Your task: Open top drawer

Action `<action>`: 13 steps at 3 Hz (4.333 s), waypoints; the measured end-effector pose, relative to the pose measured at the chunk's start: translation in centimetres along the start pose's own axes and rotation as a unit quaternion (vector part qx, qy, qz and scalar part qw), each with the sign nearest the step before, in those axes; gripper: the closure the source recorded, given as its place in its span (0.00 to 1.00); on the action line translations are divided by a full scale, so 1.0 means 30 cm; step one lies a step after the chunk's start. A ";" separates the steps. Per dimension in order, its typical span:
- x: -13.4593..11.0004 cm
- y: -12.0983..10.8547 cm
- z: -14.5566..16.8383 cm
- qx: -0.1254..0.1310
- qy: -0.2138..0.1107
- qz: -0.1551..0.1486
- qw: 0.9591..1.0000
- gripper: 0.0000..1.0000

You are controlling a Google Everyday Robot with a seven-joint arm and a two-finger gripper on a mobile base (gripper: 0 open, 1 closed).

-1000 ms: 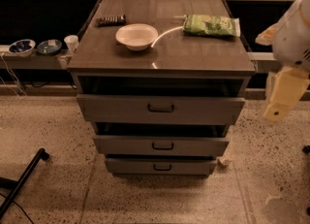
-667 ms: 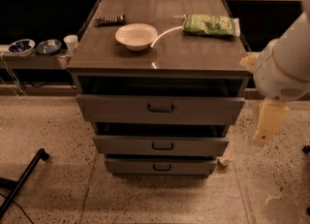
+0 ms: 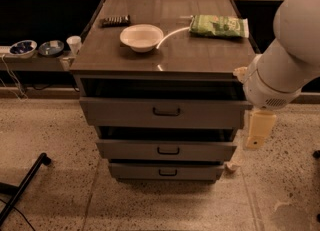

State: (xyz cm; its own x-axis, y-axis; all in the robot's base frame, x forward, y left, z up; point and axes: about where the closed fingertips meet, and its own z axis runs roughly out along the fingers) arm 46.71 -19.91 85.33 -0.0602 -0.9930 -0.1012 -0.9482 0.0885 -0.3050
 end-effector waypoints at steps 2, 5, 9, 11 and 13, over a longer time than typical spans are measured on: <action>0.043 -0.085 0.355 -0.029 0.040 -0.013 0.999 0.00; 0.015 -0.227 0.630 -0.058 0.010 -0.026 0.998 0.00; -0.022 -0.224 0.729 -0.091 -0.041 -0.008 0.995 0.41; -0.035 -0.142 0.667 -0.098 -0.078 -0.012 0.992 0.38; -0.036 -0.005 0.568 -0.113 -0.112 -0.031 0.987 0.48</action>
Offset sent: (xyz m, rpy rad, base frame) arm 0.0938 -0.0172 -0.1484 -0.0859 0.0604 0.0153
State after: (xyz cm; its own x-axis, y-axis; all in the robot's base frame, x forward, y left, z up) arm 52.23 -17.52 69.34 0.0458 -0.9515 -0.3042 -0.9948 -0.0157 -0.1004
